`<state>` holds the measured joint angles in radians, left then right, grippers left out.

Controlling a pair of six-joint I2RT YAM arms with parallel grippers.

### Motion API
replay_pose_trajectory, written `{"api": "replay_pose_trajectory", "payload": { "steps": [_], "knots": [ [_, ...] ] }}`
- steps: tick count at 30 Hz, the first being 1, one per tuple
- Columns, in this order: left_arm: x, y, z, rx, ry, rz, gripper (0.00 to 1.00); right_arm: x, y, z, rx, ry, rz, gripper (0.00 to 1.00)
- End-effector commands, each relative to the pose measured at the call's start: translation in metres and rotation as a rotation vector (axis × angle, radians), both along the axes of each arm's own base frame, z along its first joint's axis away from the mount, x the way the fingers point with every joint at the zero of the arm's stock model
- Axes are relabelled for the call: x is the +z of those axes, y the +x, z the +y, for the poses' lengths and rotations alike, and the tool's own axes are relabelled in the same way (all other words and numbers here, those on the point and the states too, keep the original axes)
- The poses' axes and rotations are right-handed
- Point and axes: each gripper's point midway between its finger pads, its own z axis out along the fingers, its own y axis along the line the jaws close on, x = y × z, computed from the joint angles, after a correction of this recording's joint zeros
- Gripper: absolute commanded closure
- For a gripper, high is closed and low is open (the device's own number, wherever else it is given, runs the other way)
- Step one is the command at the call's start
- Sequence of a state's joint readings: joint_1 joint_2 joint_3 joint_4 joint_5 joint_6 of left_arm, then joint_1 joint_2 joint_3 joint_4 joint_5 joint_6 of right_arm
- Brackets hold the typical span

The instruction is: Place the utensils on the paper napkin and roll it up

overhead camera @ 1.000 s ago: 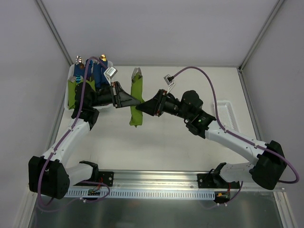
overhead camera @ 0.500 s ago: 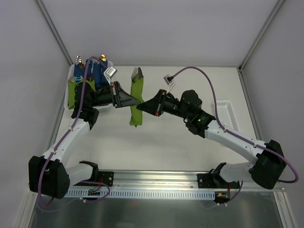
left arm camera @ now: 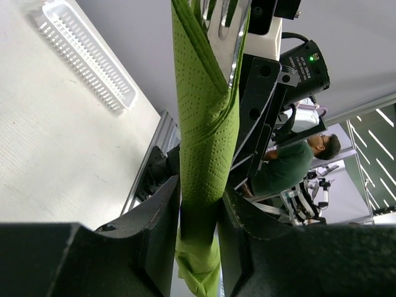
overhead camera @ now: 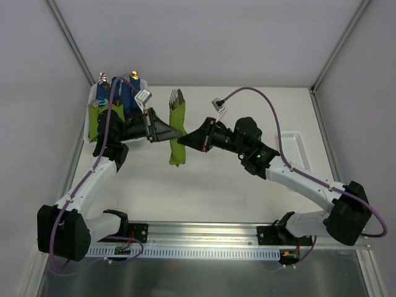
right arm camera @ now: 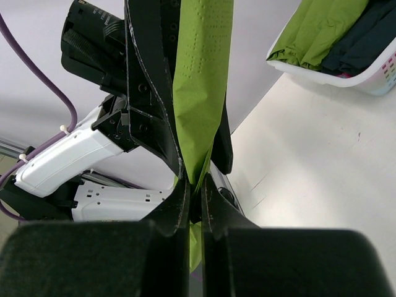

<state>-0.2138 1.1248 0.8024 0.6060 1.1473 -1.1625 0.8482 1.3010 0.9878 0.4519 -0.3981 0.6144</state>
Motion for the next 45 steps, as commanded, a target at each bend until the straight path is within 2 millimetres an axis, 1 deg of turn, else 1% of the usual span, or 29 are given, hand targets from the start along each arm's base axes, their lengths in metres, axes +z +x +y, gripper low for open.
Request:
{"api": "replay_pose_trajectory", "payload": {
  "steps": [1,4,6,9,11,13,14,15,17,18,19,21,22,25,29,30,32,34,35,36,37,38,39,40,41,42,43,44,45],
  "knots": [
    [-0.002,-0.011,0.001,-0.038,0.004,0.005,0.71,0.061,-0.004,-0.004,0.004,0.165,-0.132,1.0],
    [-0.005,-0.013,0.001,-0.04,0.004,0.026,0.68,0.06,-0.003,-0.005,-0.004,0.164,-0.131,1.0],
    [-0.009,-0.013,0.002,-0.038,0.004,0.041,0.71,0.06,-0.002,-0.005,-0.008,0.167,-0.131,1.0],
    [-0.012,-0.012,0.002,-0.033,0.005,0.051,0.8,0.06,-0.001,-0.004,-0.007,0.174,-0.126,1.0],
    [-0.012,-0.011,0.001,-0.037,0.001,0.048,0.93,0.06,-0.001,-0.003,-0.003,0.178,-0.124,1.0],
    [-0.008,-0.011,0.001,-0.045,-0.005,0.036,1.0,0.058,0.0,-0.002,0.001,0.17,-0.117,1.0],
    [-0.009,-0.009,0.001,-0.048,-0.001,0.042,1.0,0.057,0.0,-0.001,0.006,0.162,-0.112,0.95],
    [-0.004,-0.007,0.001,-0.052,0.001,0.025,1.0,0.054,-0.001,0.0,0.013,0.147,-0.103,0.8],
    [-0.011,-0.002,0.001,-0.06,0.034,0.035,1.0,0.052,-0.001,-0.001,0.009,0.142,-0.101,0.66],
    [-0.003,0.002,0.004,-0.049,0.043,0.01,1.0,0.051,-0.001,-0.003,0.009,0.138,-0.102,0.61],
    [-0.002,0.005,0.005,-0.043,0.057,0.001,1.0,0.046,0.001,-0.004,0.004,0.124,-0.09,0.51],
    [0.002,0.01,0.009,-0.038,0.095,-0.03,1.0,0.047,0.003,-0.011,-0.011,0.124,-0.094,0.45],
    [0.001,0.016,0.013,-0.027,0.111,-0.062,1.0,0.04,0.004,-0.013,-0.016,0.111,-0.081,0.41],
    [0.005,0.026,0.021,-0.029,0.124,-0.045,1.0,0.036,0.009,-0.023,-0.043,0.102,-0.073,0.37],
    [-0.009,0.06,0.049,0.051,0.153,-0.001,1.0,0.024,0.018,-0.038,-0.086,0.083,-0.054,0.36],
    [-0.006,0.063,0.052,0.052,0.158,-0.005,1.0,0.02,0.017,-0.041,-0.088,0.078,-0.05,0.36],
    [-0.019,0.082,0.072,0.108,0.185,0.017,1.0,0.016,0.02,-0.045,-0.102,0.071,-0.04,0.36],
    [-0.015,0.096,0.084,0.137,0.2,0.007,1.0,0.01,0.019,-0.048,-0.101,0.058,-0.031,0.36],
    [-0.031,0.104,0.09,0.149,0.227,0.06,1.0,0.008,0.02,-0.048,-0.101,0.053,-0.028,0.36],
    [-0.023,0.115,0.101,0.184,0.249,0.035,1.0,0.006,0.02,-0.048,-0.099,0.048,-0.025,0.36],
    [-0.026,0.121,0.107,0.206,0.276,0.04,1.0,0.002,0.02,-0.049,-0.103,0.035,-0.019,0.36],
    [-0.046,0.129,0.115,0.236,0.353,0.069,1.0,0.001,0.02,-0.05,-0.104,0.031,-0.018,0.36],
    [-0.038,0.137,0.122,0.258,0.385,0.031,1.0,0.0,0.021,-0.05,-0.108,0.029,-0.016,0.36],
    [-0.042,0.142,0.126,0.266,0.412,0.035,1.0,-0.003,0.021,-0.051,-0.111,0.024,-0.013,0.36],
    [-0.055,0.151,0.132,0.264,0.437,0.05,1.0,-0.003,0.022,-0.052,-0.114,0.026,-0.013,0.36],
    [-0.053,0.154,0.135,0.265,0.455,0.071,1.0,-0.004,0.021,-0.052,-0.112,0.025,-0.011,0.36],
    [-0.057,0.159,0.143,0.271,0.466,0.083,1.0,-0.004,0.021,-0.053,-0.112,0.024,-0.009,0.36],
    [-0.07,0.167,0.149,0.262,0.476,0.105,1.0,-0.006,0.021,-0.053,-0.114,0.02,-0.007,0.36],
    [-0.07,0.172,0.155,0.275,0.479,0.117,1.0,-0.007,0.021,-0.053,-0.111,0.018,-0.005,0.36]
  ]
}}
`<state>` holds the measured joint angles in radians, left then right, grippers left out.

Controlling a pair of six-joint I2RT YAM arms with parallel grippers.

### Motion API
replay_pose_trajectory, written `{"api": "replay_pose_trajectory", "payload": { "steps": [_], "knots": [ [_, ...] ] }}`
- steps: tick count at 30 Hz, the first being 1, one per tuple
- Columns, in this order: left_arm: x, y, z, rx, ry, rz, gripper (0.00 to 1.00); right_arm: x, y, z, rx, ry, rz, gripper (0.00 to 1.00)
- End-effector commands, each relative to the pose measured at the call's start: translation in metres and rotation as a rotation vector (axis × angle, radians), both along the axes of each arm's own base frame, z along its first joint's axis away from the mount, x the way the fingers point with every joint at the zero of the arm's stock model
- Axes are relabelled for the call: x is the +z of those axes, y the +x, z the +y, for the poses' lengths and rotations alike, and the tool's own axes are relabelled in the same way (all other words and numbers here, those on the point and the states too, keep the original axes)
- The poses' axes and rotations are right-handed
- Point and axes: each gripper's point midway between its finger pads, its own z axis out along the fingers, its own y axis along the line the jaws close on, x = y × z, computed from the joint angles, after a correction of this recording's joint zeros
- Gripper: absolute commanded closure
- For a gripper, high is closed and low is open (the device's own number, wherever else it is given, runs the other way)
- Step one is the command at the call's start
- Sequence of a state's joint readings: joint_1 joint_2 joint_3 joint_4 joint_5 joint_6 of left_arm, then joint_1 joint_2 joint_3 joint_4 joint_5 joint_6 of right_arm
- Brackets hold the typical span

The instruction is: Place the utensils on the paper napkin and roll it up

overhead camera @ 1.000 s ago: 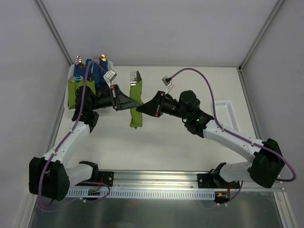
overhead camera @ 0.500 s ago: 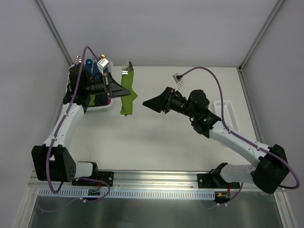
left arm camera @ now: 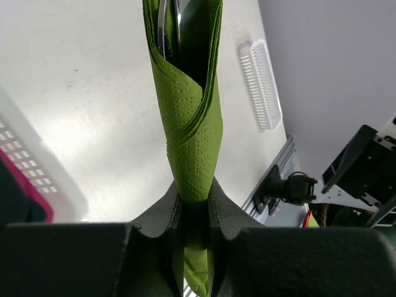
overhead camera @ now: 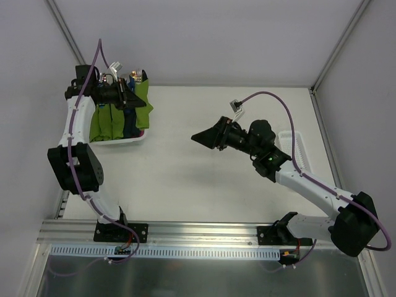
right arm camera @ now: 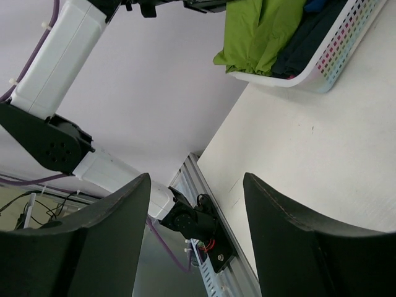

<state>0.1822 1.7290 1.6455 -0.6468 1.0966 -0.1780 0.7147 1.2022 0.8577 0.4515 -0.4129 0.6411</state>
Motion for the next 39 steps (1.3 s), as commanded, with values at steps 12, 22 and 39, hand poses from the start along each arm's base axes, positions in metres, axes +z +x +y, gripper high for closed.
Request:
{"api": "replay_pose_trajectory", "payload": {
  "steps": [12,22,39],
  "knots": [
    [-0.069,0.016,0.054,0.001,0.113,0.11,1.0,0.008,-0.004,-0.01,0.0,0.018,-0.041,0.24],
    [-0.091,0.037,0.078,0.034,0.141,0.128,1.0,0.003,-0.004,-0.01,0.004,0.013,-0.029,0.18],
    [-0.132,0.059,0.099,0.062,0.183,0.183,1.0,-0.001,-0.004,-0.007,0.017,0.008,-0.014,0.17]
  ]
}}
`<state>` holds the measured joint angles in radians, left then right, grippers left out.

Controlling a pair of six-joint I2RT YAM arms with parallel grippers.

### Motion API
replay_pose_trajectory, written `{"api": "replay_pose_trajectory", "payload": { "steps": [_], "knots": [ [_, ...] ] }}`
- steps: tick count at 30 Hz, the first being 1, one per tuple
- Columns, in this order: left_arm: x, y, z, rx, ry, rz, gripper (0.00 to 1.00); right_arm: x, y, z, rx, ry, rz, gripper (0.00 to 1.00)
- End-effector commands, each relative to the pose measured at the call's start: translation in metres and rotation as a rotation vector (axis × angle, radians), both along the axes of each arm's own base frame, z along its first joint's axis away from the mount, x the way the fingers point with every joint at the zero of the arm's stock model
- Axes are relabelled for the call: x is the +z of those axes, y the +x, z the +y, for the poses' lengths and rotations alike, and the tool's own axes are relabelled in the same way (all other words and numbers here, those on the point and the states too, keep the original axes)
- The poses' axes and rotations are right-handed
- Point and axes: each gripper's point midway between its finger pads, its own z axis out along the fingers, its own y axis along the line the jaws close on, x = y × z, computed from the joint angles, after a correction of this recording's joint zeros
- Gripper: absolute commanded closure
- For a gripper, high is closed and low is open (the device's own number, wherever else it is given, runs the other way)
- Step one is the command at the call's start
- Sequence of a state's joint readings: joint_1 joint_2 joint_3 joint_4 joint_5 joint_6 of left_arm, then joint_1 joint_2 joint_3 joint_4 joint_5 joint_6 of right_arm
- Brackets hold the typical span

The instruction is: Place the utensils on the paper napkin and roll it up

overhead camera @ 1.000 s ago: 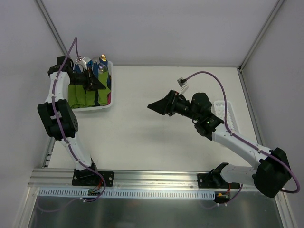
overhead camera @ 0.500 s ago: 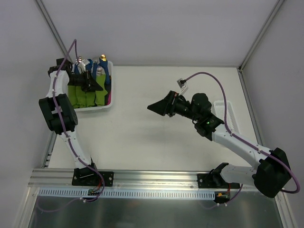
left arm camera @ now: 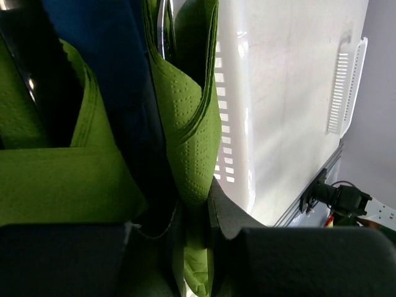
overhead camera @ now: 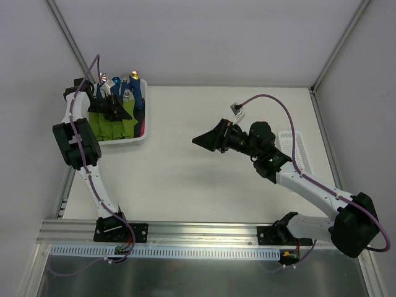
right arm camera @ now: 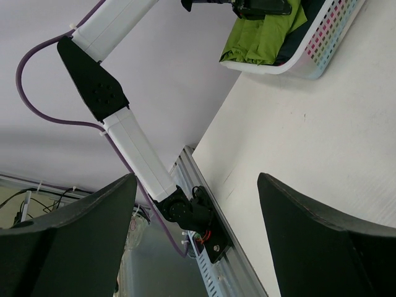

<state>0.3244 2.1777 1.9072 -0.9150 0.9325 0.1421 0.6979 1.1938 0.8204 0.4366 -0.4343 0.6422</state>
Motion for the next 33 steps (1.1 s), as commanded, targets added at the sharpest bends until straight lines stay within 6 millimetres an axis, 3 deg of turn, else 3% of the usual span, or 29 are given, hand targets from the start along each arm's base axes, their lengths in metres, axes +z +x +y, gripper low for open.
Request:
{"api": "replay_pose_trajectory", "payload": {
  "steps": [1,10,19,33],
  "knots": [
    [0.008,0.007,0.004,-0.014,0.015,-0.044,1.0,0.017,-0.002,-0.001,0.012,0.036,-0.047,0.17],
    [-0.004,0.009,0.013,-0.003,0.076,-0.032,1.0,0.017,-0.002,0.0,0.017,0.038,-0.044,0.17],
    [0.002,0.011,0.023,0.011,0.153,-0.057,0.78,0.018,-0.003,0.0,0.02,0.039,-0.041,0.17],
    [0.023,0.014,0.036,0.048,0.26,-0.117,0.57,0.02,-0.004,0.0,0.023,0.044,-0.047,0.16]
  ]
}}
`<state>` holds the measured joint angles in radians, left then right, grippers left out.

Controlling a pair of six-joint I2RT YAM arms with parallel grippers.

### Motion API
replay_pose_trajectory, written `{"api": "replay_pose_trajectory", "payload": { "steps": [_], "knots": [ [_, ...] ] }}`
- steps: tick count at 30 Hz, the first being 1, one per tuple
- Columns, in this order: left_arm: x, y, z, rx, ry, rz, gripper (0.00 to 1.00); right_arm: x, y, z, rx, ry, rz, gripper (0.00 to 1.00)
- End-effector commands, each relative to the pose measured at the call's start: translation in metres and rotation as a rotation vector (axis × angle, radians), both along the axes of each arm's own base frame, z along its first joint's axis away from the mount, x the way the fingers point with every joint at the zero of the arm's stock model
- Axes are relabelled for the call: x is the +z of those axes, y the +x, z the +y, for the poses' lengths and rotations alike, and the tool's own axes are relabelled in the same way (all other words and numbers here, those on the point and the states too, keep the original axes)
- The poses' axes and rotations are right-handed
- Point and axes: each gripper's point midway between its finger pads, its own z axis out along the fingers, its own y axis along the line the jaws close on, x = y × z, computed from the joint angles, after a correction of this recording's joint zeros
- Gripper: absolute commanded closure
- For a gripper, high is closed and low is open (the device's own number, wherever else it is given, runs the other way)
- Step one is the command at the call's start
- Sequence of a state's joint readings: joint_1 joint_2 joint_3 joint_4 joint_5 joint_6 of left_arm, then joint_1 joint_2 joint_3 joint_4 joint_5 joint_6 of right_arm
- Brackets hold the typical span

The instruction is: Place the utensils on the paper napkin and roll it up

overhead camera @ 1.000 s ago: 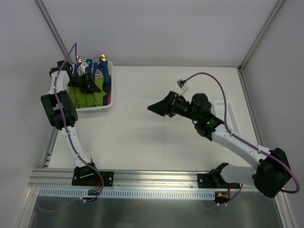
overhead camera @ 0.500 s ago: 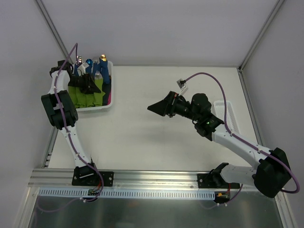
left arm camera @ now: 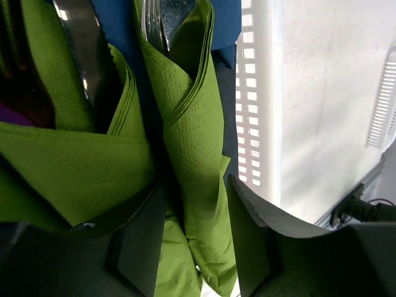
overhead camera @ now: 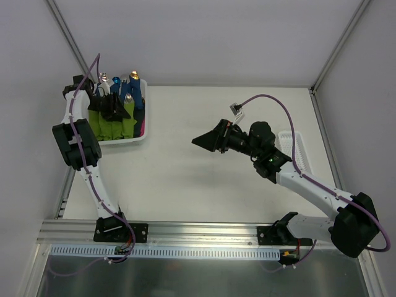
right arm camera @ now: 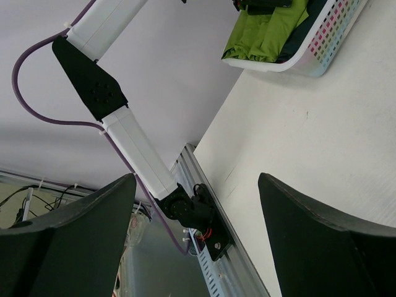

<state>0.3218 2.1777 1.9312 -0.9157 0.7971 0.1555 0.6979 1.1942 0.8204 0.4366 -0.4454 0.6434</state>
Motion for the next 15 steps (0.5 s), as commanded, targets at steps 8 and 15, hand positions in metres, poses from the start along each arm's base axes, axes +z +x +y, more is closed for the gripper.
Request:
{"api": "replay_pose_trajectory", "payload": {
  "steps": [8,15],
  "knots": [
    [0.052,0.012,0.032,0.047,0.225,-0.177,0.55,0.019,-0.003,-0.002,0.009,0.041,-0.05,0.16],
    [0.102,0.003,0.024,0.047,0.242,-0.324,0.6,0.015,-0.005,-0.004,0.009,0.031,-0.05,0.15]
  ]
}}
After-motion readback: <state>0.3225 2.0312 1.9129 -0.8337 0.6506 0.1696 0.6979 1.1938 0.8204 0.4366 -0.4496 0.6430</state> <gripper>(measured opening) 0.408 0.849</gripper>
